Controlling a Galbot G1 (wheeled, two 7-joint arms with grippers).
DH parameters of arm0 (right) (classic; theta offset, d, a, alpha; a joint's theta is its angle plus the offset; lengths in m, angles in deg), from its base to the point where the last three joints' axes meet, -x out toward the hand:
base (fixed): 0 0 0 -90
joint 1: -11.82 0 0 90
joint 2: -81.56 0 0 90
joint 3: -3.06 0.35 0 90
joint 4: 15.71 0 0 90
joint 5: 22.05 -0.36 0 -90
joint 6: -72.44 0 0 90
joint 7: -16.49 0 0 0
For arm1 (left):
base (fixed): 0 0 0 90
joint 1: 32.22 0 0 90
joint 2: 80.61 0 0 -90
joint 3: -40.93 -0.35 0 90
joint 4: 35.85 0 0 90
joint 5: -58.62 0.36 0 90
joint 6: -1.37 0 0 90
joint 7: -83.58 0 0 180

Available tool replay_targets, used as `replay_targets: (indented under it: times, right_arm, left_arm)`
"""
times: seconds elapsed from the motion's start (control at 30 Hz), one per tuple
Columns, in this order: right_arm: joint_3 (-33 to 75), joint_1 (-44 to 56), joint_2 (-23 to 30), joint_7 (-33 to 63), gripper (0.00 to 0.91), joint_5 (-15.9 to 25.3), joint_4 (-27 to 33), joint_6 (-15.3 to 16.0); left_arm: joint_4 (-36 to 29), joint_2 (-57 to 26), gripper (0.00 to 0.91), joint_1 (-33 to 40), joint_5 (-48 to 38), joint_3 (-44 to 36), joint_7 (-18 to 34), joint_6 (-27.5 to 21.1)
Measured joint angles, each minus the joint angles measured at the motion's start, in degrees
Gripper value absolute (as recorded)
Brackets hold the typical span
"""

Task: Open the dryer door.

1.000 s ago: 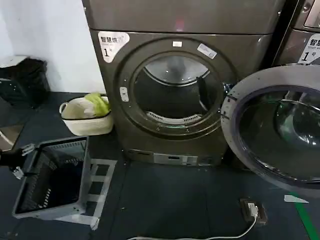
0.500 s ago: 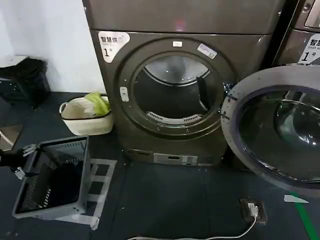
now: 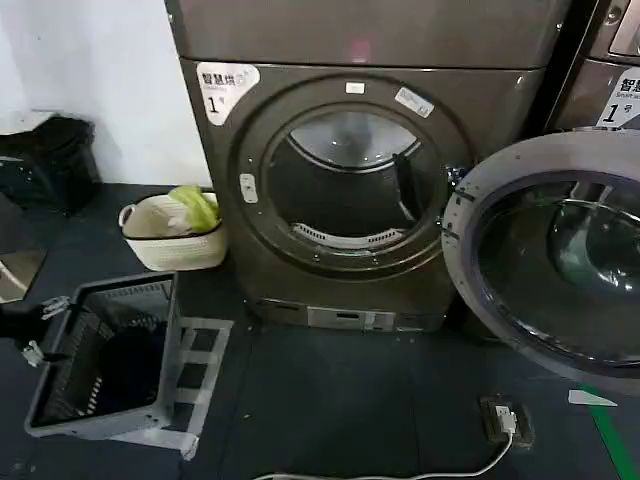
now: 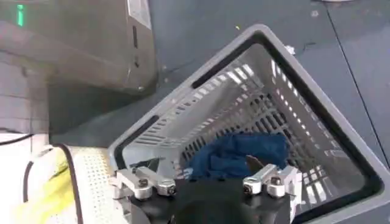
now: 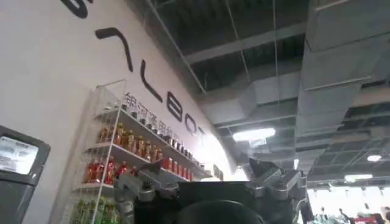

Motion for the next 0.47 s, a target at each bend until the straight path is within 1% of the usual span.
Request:
replay_targets:
  times: [0.47]
  right_arm:
    - [0.0,0.1,0.3,0.0,0.907,0.0,-0.2,0.0]
  left_arm:
    - [0.9,0.4,0.907,0.1,1.4,0.1,-0.1,1.8]
